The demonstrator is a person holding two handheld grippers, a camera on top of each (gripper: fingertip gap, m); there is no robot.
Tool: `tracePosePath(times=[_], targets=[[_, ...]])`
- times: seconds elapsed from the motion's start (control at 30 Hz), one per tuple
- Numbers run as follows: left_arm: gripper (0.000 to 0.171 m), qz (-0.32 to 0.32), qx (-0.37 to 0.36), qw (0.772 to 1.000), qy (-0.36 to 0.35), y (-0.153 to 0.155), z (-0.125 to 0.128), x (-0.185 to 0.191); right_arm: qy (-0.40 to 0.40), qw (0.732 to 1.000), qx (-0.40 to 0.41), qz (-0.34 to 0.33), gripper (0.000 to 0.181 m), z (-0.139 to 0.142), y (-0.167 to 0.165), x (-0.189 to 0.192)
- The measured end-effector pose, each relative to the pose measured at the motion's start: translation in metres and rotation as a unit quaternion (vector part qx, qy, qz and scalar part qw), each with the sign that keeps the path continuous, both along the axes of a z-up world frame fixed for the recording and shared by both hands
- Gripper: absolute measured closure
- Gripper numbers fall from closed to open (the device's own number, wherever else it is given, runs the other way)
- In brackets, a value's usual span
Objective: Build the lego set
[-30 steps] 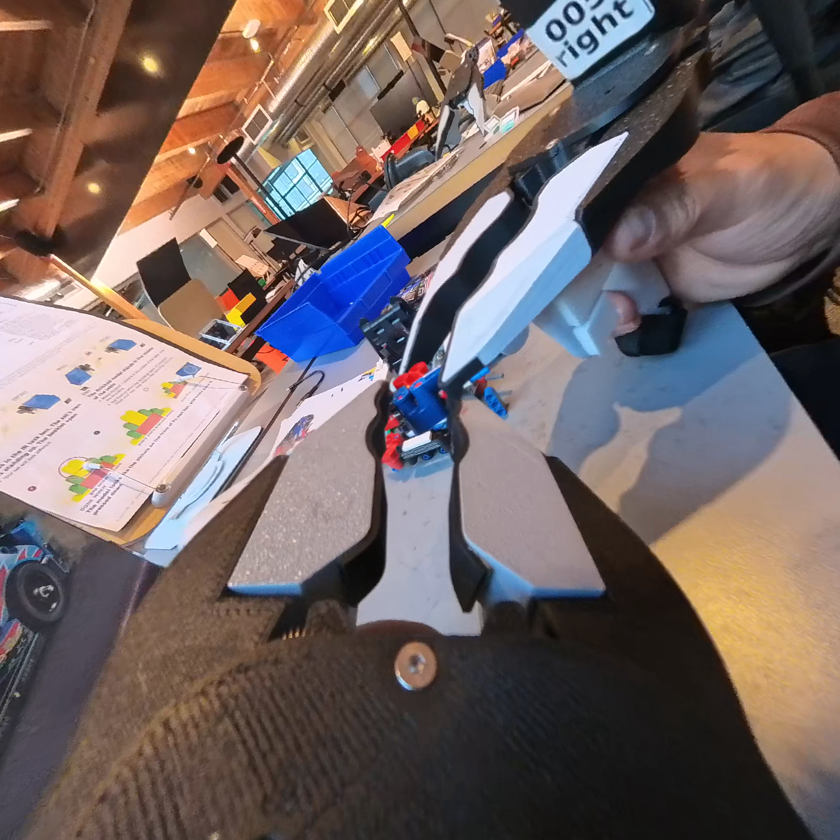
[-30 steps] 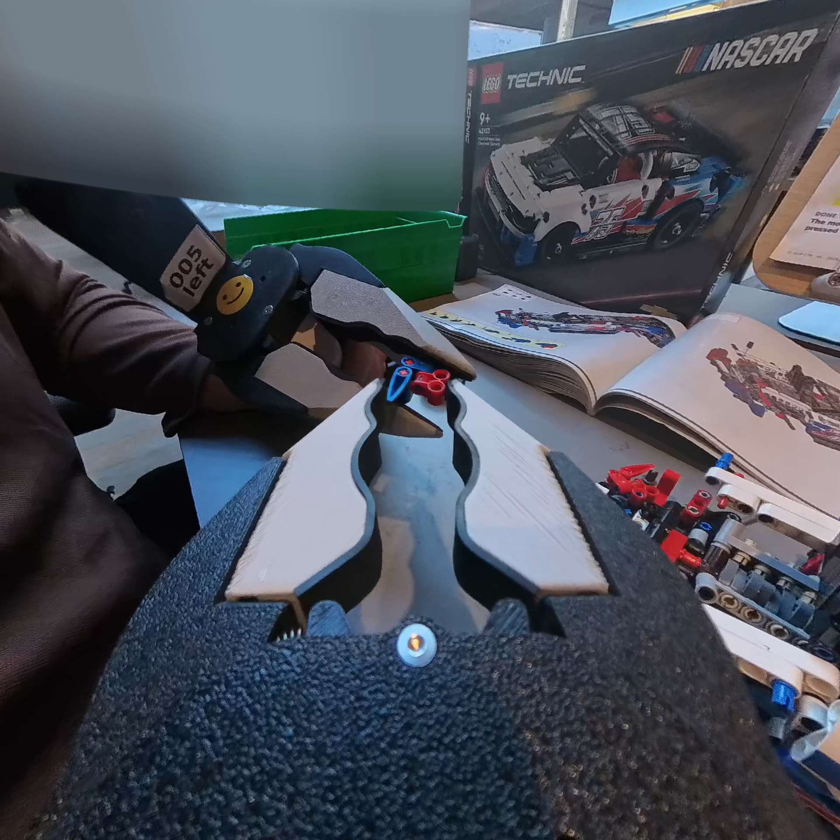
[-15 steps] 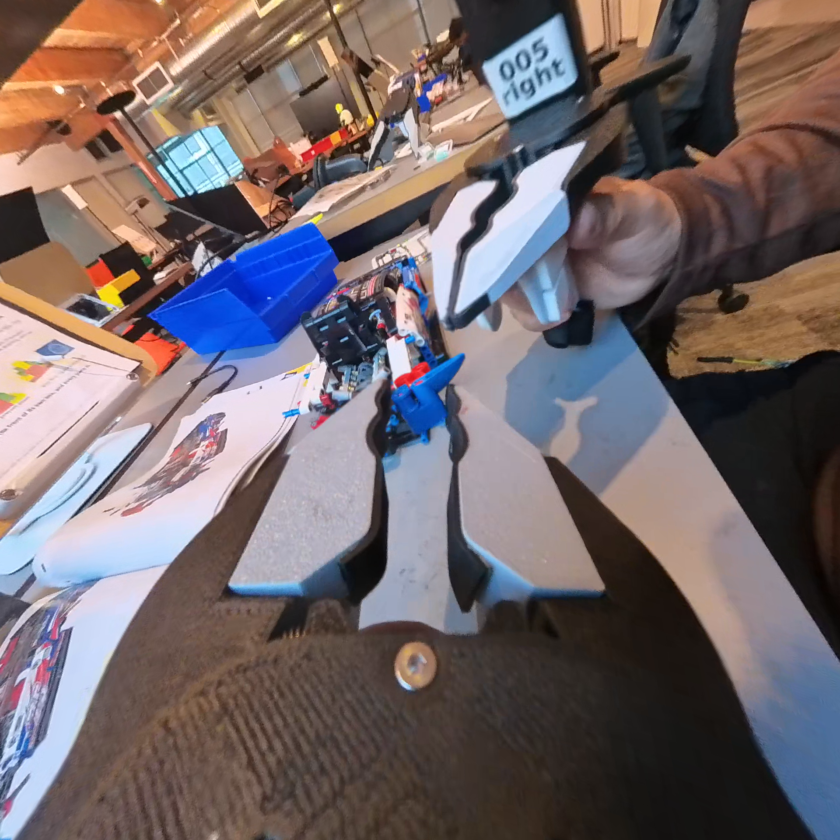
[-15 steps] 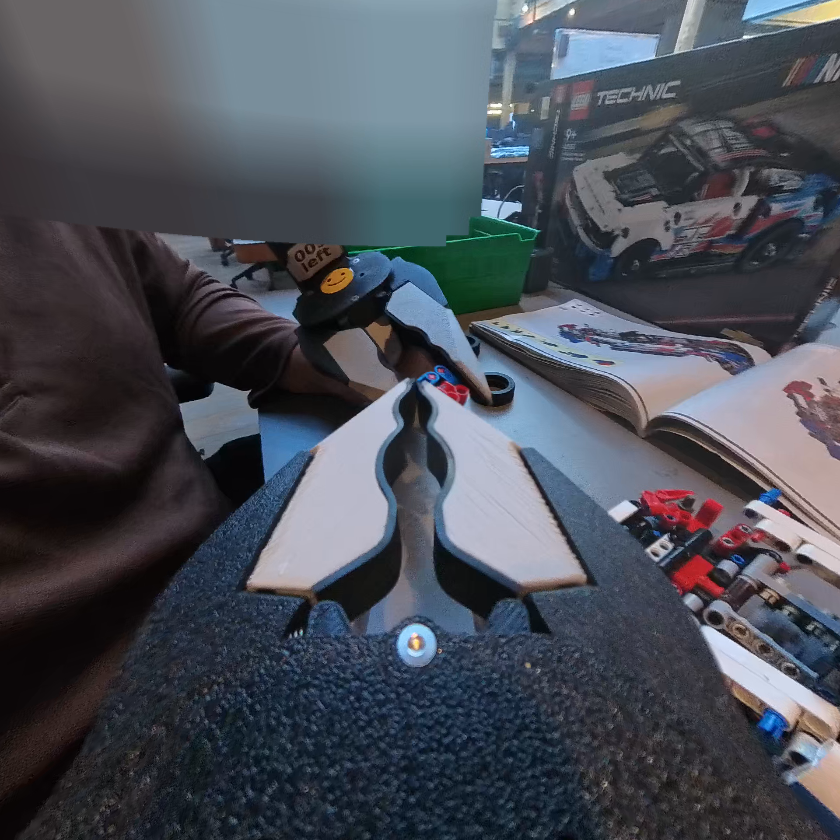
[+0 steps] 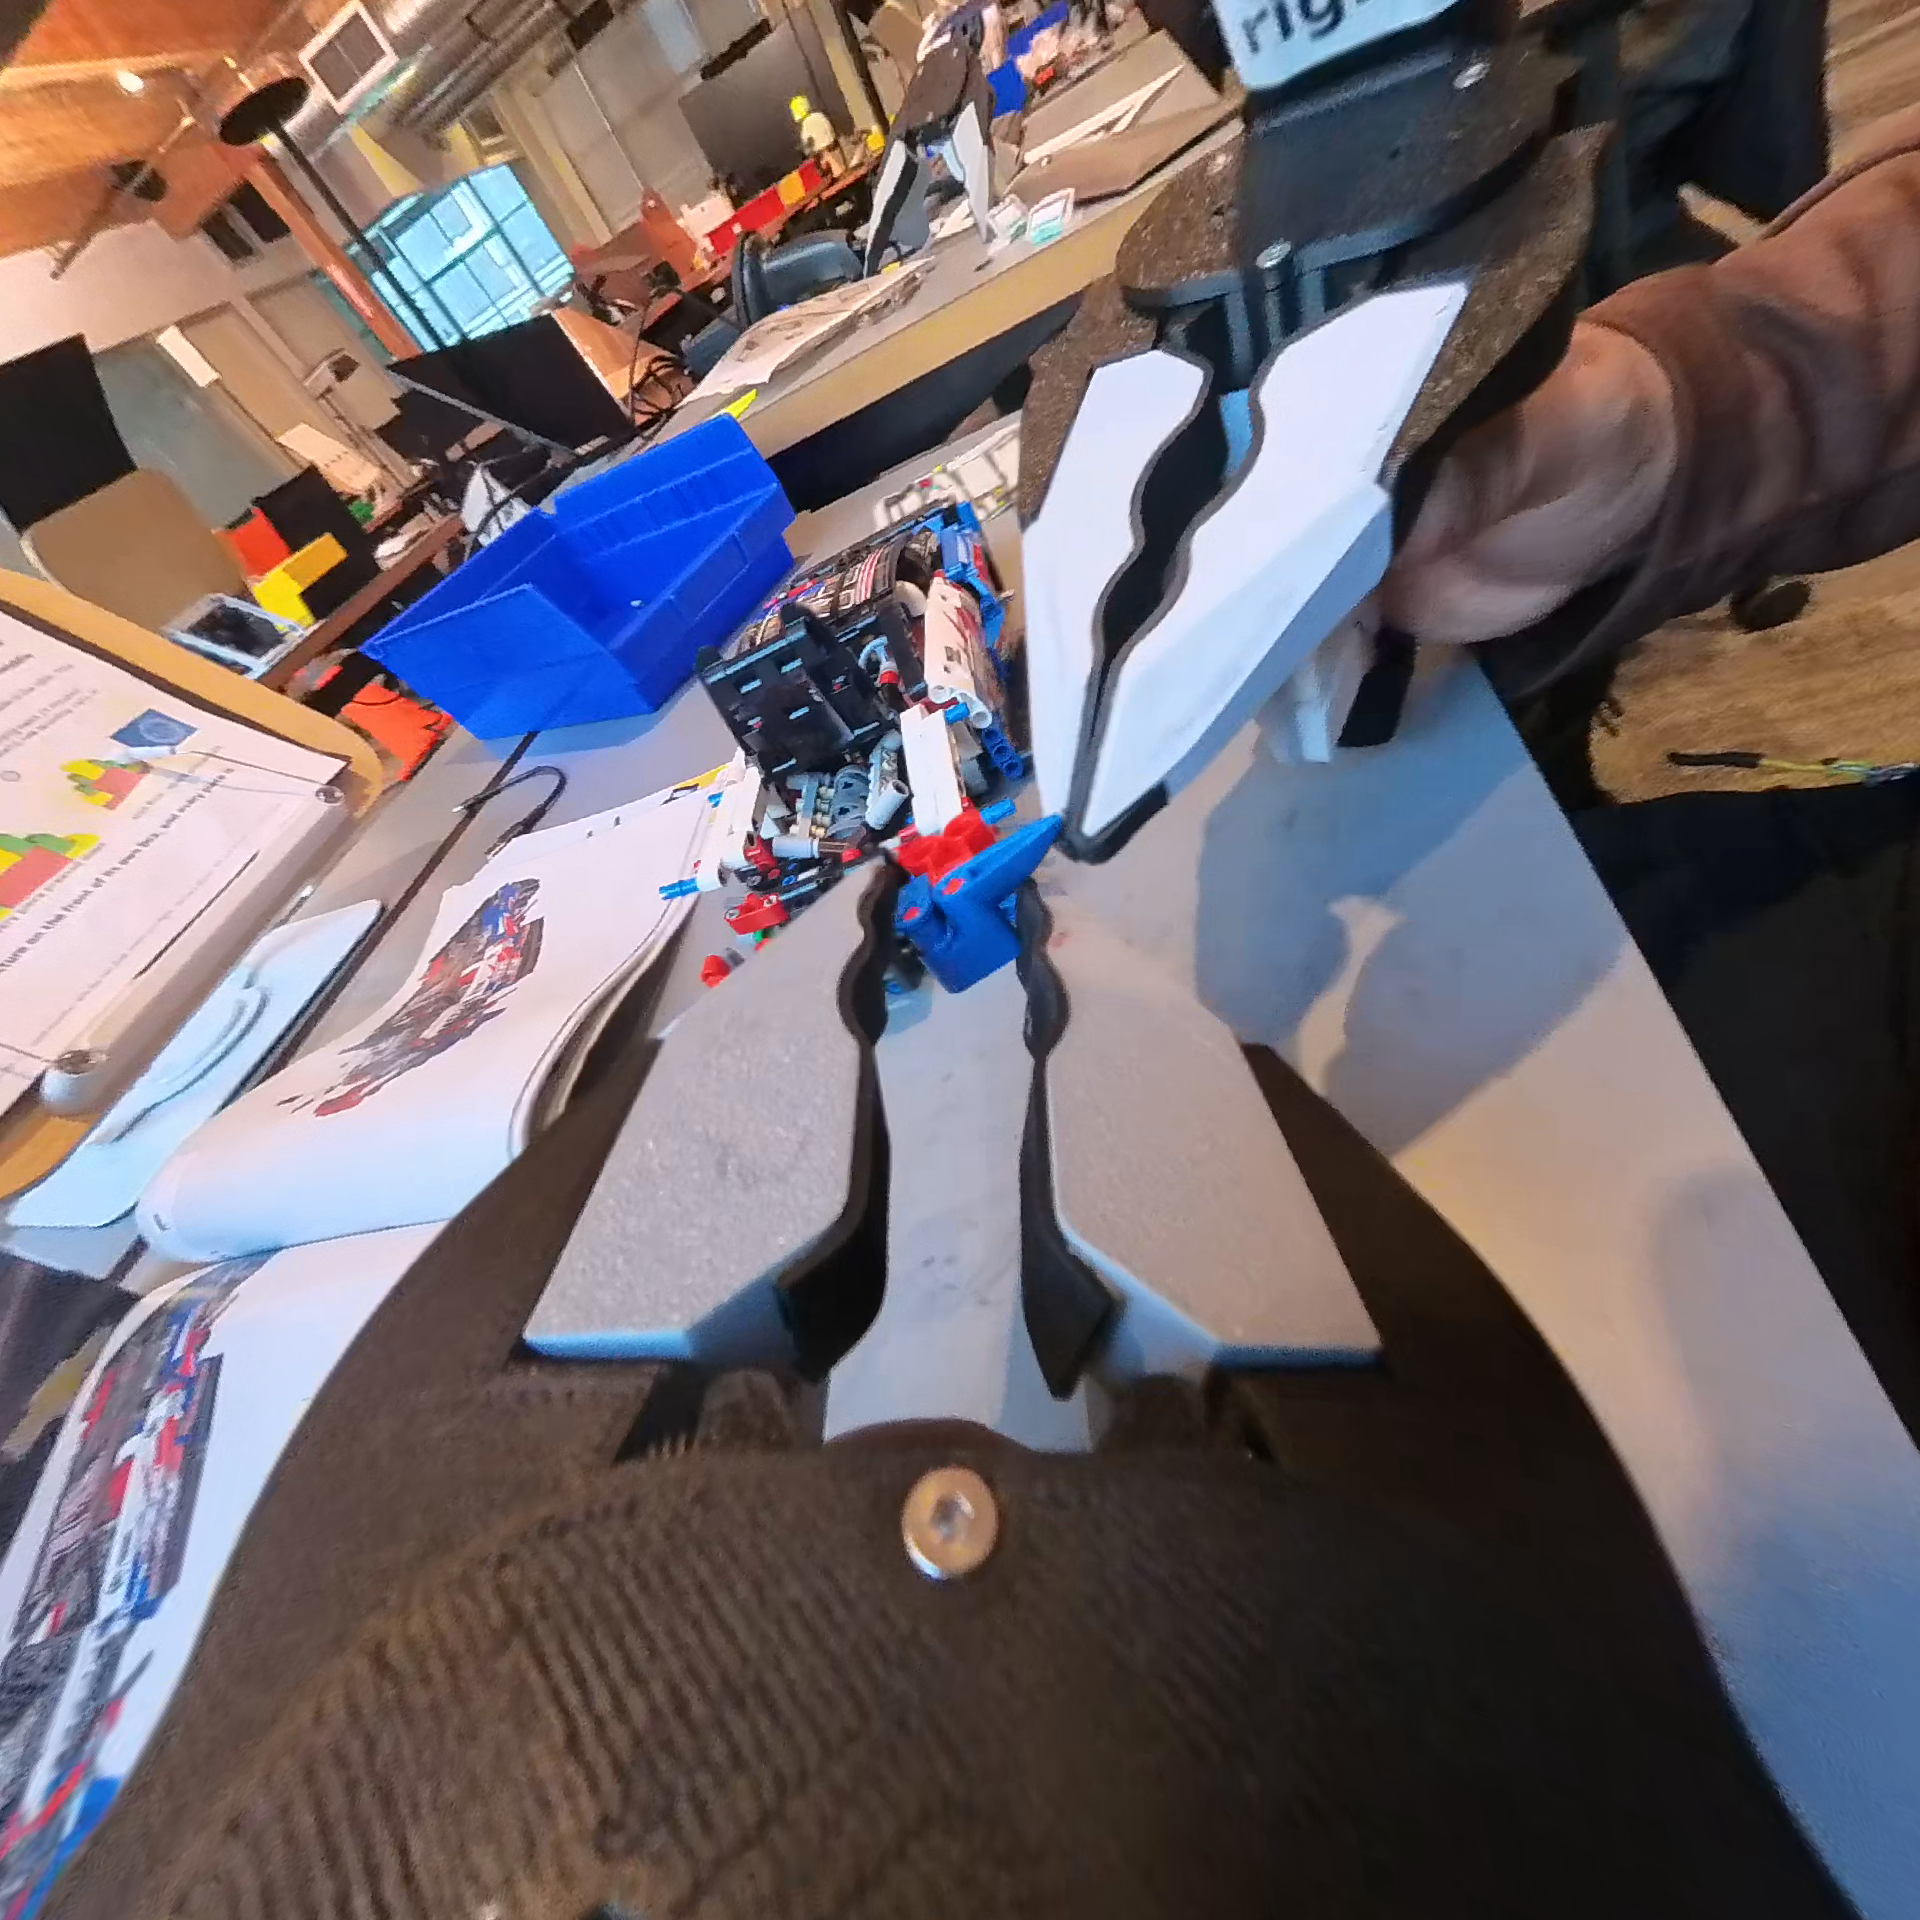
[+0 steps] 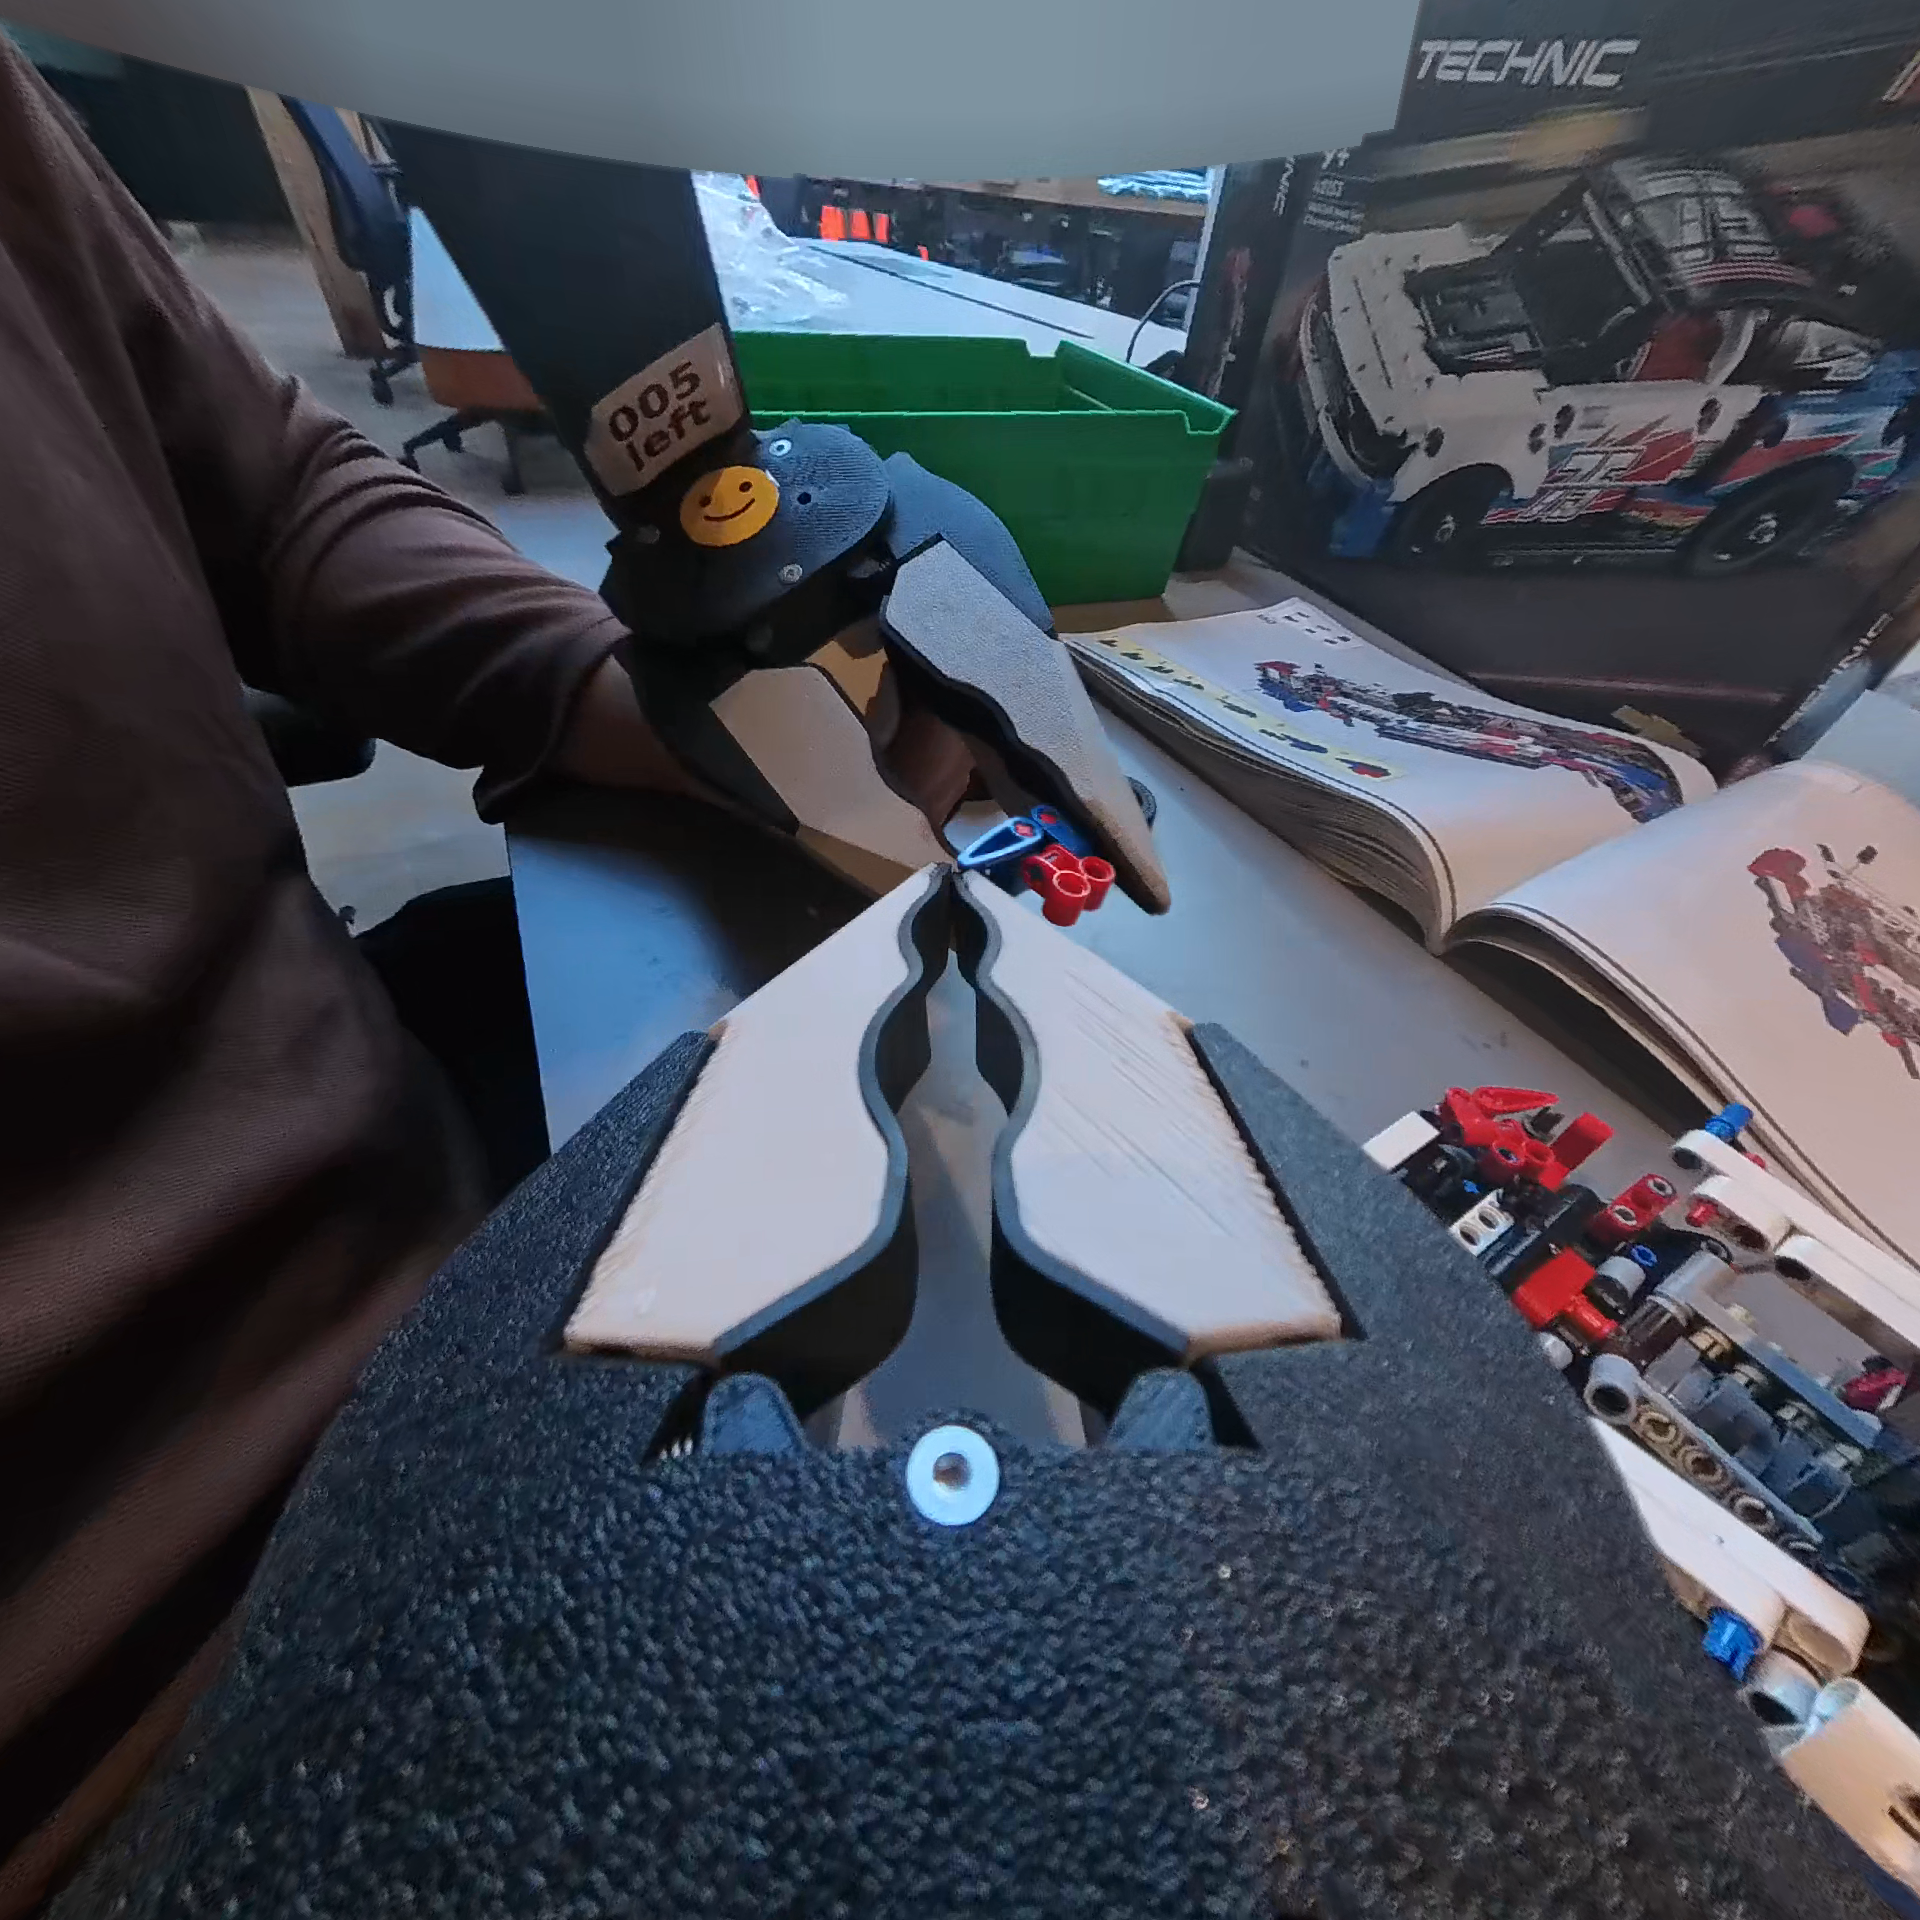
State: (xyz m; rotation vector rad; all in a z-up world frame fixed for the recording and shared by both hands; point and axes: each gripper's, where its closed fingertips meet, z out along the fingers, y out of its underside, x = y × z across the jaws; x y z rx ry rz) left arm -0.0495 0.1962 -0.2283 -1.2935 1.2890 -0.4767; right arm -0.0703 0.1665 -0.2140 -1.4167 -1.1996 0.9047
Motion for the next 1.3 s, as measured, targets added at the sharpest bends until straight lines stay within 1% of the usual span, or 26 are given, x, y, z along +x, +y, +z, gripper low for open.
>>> tracePosePath(times=[0.17,0.23,0.3,0.47,0.6,0.63,0.67,0.73,0.77,0.8,0.83,0.87,0.9,0.93,1.03,1.17,1.3], targets=[[0.151,0.019,0.017,0.999,0.025,0.000,-0.003,-0.001,-0.015,1.000,0.004,-0.003,0.181,-0.005,-0.001,-0.006],[0.152,0.022,0.018,0.999,0.025,0.000,-0.003,-0.001,-0.011,1.000,-0.001,-0.003,0.181,-0.005,-0.001,-0.006],[0.152,0.022,0.018,0.999,0.022,0.001,-0.002,-0.002,-0.006,1.000,-0.005,-0.005,0.181,-0.004,0.000,-0.007],[0.152,0.030,0.037,0.998,0.045,0.003,-0.006,-0.003,-0.011,1.000,-0.009,0.000,0.181,-0.006,-0.003,-0.013],[0.152,0.023,0.029,0.998,0.042,0.002,-0.007,-0.002,-0.012,1.000,0.003,0.000,0.181,-0.005,-0.004,-0.014],[0.151,0.020,0.018,0.999,0.037,0.001,-0.007,-0.001,-0.012,1.000,0.013,0.000,0.181,-0.003,-0.004,-0.012],[0.151,0.012,0.002,0.999,0.031,0.000,-0.007,0.001,0.003,1.000,0.028,-0.005,0.181,0.005,-0.003,-0.007],[0.151,0.016,-0.026,0.999,0.044,0.005,-0.017,-0.001,0.063,0.996,0.051,-0.031,0.181,0.031,0.004,0.009],[0.151,0.017,-0.031,0.998,0.046,0.007,-0.019,-0.002,0.074,0.995,0.050,-0.048,0.181,0.035,0.011,0.017],[0.151,0.014,-0.041,0.998,0.043,0.008,-0.020,-0.003,0.067,0.995,0.038,-0.063,0.172,0.030,0.019,0.022],[0.151,0.013,-0.052,0.998,0.038,0.008,-0.020,-0.004,0.044,0.996,0.012,-0.072,0.159,0.017,0.026,0.024],[0.151,0.008,-0.060,0.998,0.031,0.007,-0.019,-0.004,0.025,0.997,-0.021,-0.071,0.150,0.005,0.029,0.023],[0.151,0.002,-0.063,0.998,0.027,0.005,-0.017,-0.002,0.023,0.997,-0.045,-0.060,0.144,0.000,0.027,0.020],[0.151,0.000,-0.059,0.998,0.027,0.004,-0.016,-0.001,0.026,0.997,-0.057,-0.047,0.143,0.000,0.024,0.016],[0.151,-0.012,-0.033,0.999,0.040,-0.004,-0.017,0.003,-0.001,0.997,-0.059,-0.043,0.153,-0.011,0.022,0.008],[0.150,-0.016,0.004,0.998,0.068,-0.010,-0.022,0.006,-0.011,0.997,-0.067,-0.022,0.154,-0.015,0.015,0.002],[0.151,-0.015,-0.009,0.998,0.057,-0.008,-0.020,0.005,-0.010,0.998,-0.062,-0.022,0.158,-0.014,0.016,0.003]])
